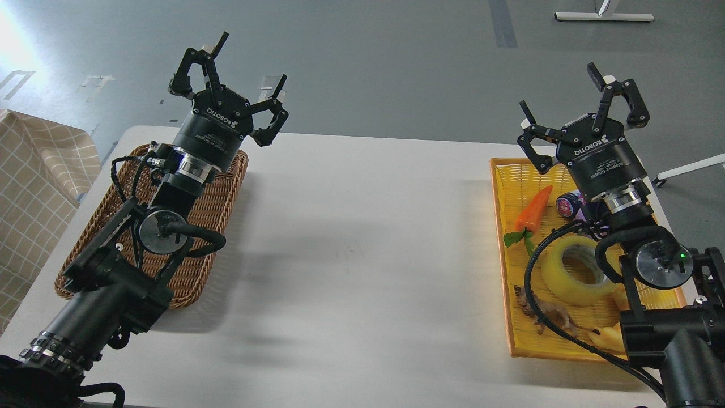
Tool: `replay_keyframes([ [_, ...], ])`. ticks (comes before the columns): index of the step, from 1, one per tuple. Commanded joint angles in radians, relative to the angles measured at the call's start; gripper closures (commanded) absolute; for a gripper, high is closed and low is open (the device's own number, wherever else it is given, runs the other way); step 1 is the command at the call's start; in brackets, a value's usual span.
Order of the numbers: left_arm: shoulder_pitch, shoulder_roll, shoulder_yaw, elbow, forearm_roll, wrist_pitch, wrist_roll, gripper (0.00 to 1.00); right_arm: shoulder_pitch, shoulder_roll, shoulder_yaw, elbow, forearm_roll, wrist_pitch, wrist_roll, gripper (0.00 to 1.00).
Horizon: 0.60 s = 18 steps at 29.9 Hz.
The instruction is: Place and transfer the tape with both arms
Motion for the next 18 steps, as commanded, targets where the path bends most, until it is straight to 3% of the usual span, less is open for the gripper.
replay_keyframes([
  [1, 0.0, -0.001, 0.001, 0.001, -0.001, 0.0, 0.0, 0.02, 0.0, 0.0, -0.001, 0.0, 0.0, 0.0, 0.0, 0.0],
  [18, 0.0, -0.001, 0.001, 0.001, -0.001, 0.0, 0.002, 0.02, 0.003, 0.0, -0.001, 0.003, 0.0, 0.0, 0.0, 0.0],
])
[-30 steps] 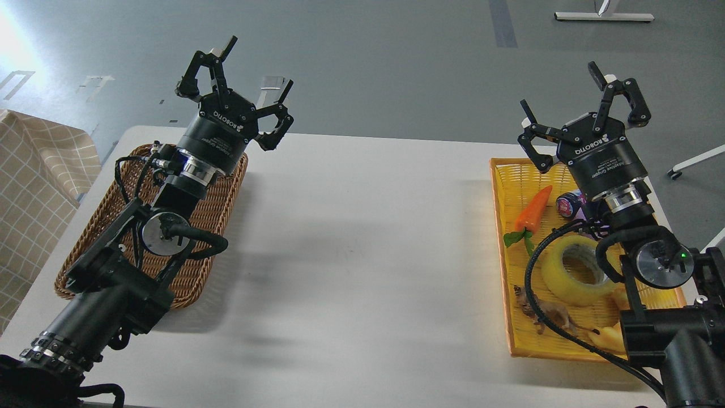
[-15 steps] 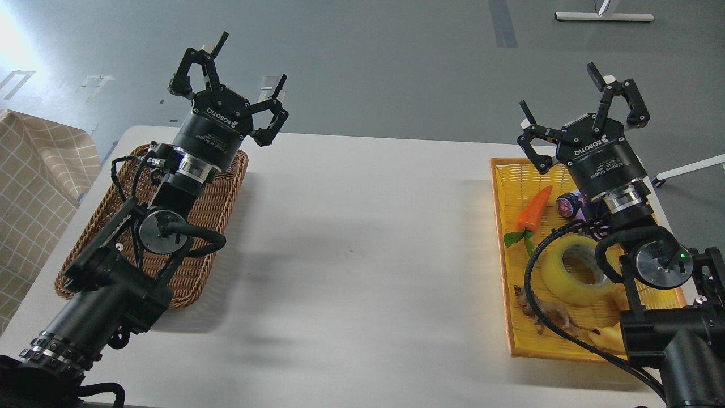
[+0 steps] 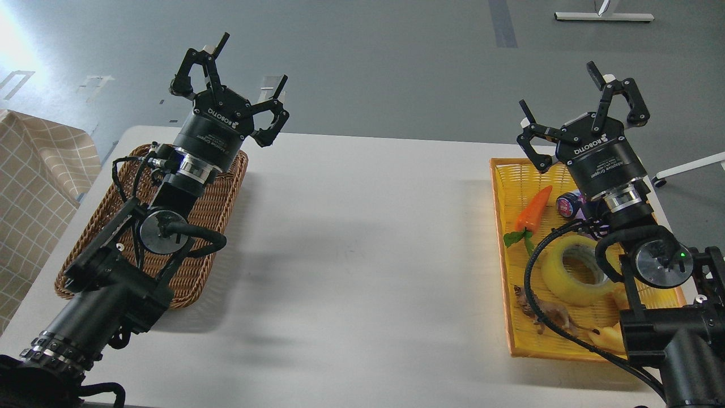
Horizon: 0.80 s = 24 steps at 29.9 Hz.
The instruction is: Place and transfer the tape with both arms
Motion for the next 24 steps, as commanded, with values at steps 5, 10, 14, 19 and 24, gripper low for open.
replay_keyframes([
  [5, 0.0, -0.002, 0.0, 0.0, 0.0, 0.0, 0.0, 0.02, 0.0, 0.0, 0.003, 0.0, 0.0, 0.0, 0.002, 0.0],
  [10, 0.001, -0.003, 0.0, 0.0, 0.0, 0.0, 0.0, 0.02, 0.0, 0.0, 0.003, 0.0, 0.0, 0.0, 0.0, 0.0],
  [14, 0.0, -0.005, 0.0, 0.0, 0.0, 0.0, 0.0, 0.02, 0.0, 0.0, 0.003, 0.0, 0.0, 0.0, 0.0, 0.0],
  [19, 0.0, -0.005, -0.002, 0.0, 0.0, 0.0, 0.0, 0.02, 0.0, 0.0, 0.001, 0.0, 0.0, 0.0, 0.0, 0.0],
  [24, 0.001, -0.005, -0.002, 0.0, 0.0, 0.0, 0.0, 0.02, 0.0, 0.0, 0.001, 0.0, 0.0, 0.0, 0.0, 0.0],
])
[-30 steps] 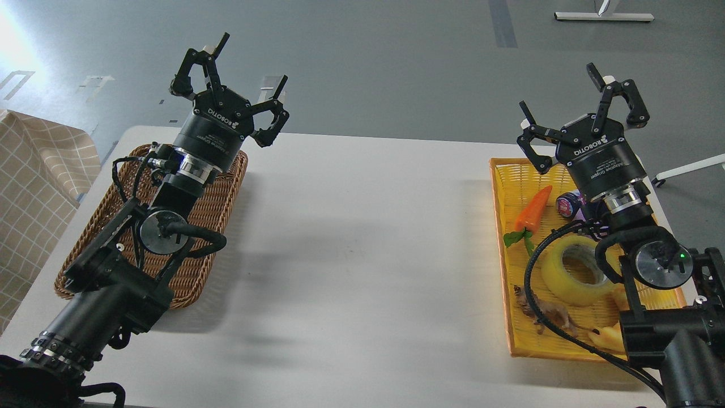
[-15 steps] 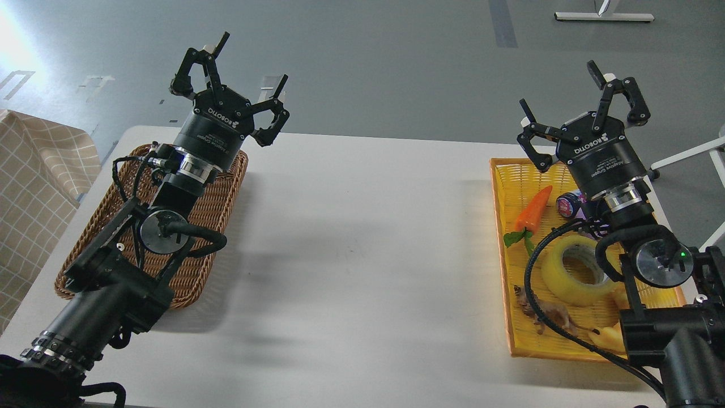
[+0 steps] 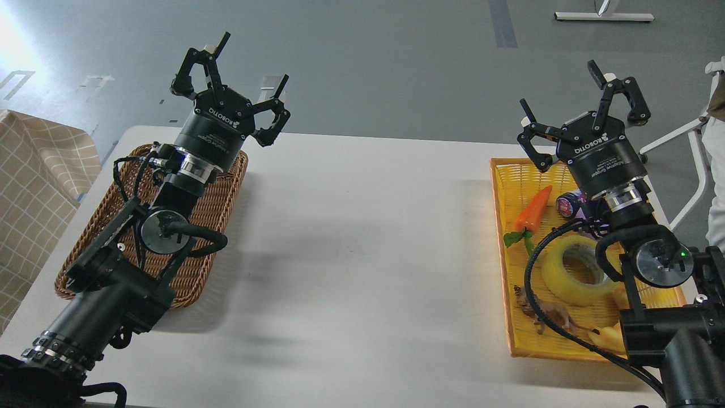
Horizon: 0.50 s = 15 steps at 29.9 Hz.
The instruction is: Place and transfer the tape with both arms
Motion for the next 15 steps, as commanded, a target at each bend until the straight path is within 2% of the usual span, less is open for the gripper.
replay_keyframes([
  [1, 0.001, 0.0, 0.0, 0.0, -0.001, 0.0, 0.0, 0.02, 0.0, 0.0, 0.0, 0.0, 0.0, 0.0, -0.001, 0.0],
  [15, 0.001, -0.003, 0.0, 0.0, 0.0, 0.0, 0.0, 0.02, -0.003, 0.0, -0.002, 0.0, 0.0, 0.0, -0.001, 0.0],
])
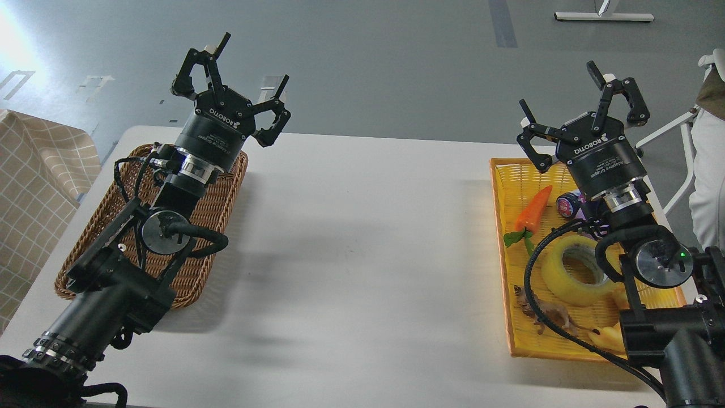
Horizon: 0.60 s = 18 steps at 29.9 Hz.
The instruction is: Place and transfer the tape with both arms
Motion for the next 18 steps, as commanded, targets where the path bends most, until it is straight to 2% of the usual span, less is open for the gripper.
replay_keyframes([
  [1, 0.0, 0.0, 0.0, 0.0, 0.0, 0.0, 0.0, 0.02, -0.001, 0.0, -0.002, 0.0, 0.0, 0.0, 0.0, 0.0],
  [18, 0.0, 0.002, -0.001, 0.0, 0.0, 0.0, 0.0, 0.02, 0.005, 0.0, -0.014, 0.002, -0.009, 0.0, 0.002, 0.0],
])
